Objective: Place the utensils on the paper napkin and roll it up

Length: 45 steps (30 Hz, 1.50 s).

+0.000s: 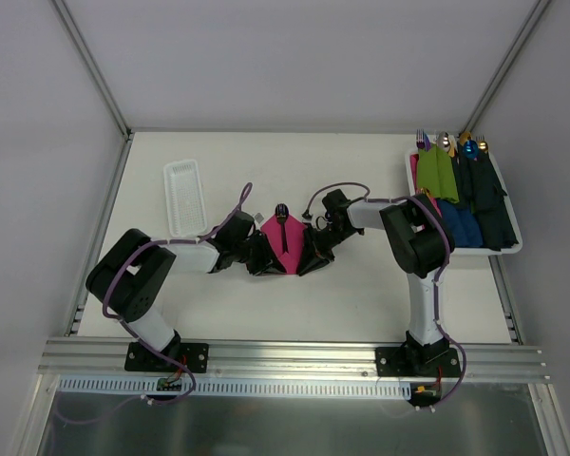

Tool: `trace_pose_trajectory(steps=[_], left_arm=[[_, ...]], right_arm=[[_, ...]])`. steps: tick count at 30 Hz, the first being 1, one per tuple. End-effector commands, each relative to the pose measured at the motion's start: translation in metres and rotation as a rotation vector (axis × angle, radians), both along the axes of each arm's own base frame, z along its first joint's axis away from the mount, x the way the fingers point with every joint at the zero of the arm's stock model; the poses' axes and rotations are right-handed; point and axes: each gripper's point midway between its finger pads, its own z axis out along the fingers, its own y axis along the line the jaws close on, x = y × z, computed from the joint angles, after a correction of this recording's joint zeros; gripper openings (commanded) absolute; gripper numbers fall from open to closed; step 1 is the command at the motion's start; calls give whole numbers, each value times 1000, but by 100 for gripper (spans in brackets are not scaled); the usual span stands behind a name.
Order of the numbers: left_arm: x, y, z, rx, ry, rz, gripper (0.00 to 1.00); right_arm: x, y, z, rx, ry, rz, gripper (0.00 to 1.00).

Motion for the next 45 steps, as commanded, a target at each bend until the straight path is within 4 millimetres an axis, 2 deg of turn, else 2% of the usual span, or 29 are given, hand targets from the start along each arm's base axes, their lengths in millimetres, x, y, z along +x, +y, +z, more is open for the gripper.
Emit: trace_pose_trajectory(steps=[1, 15, 34, 42, 45], left_arm=[[8, 4, 3, 29, -36, -18, 7], [8, 24, -13, 71, 17, 66, 6], [-7, 48, -18, 150, 22, 65, 6], [-14, 69, -22, 193, 28, 108, 6], [-13, 73, -18, 188, 12, 117, 6]], right_arm=[[0, -17, -25, -118, -25, 13, 20], [0, -19, -26, -130, -19, 14, 19], [1, -18, -25, -132, -22, 14, 19], [1, -20, -25, -124, -39, 29, 18], [1, -20, -25, -125, -38, 30, 18]])
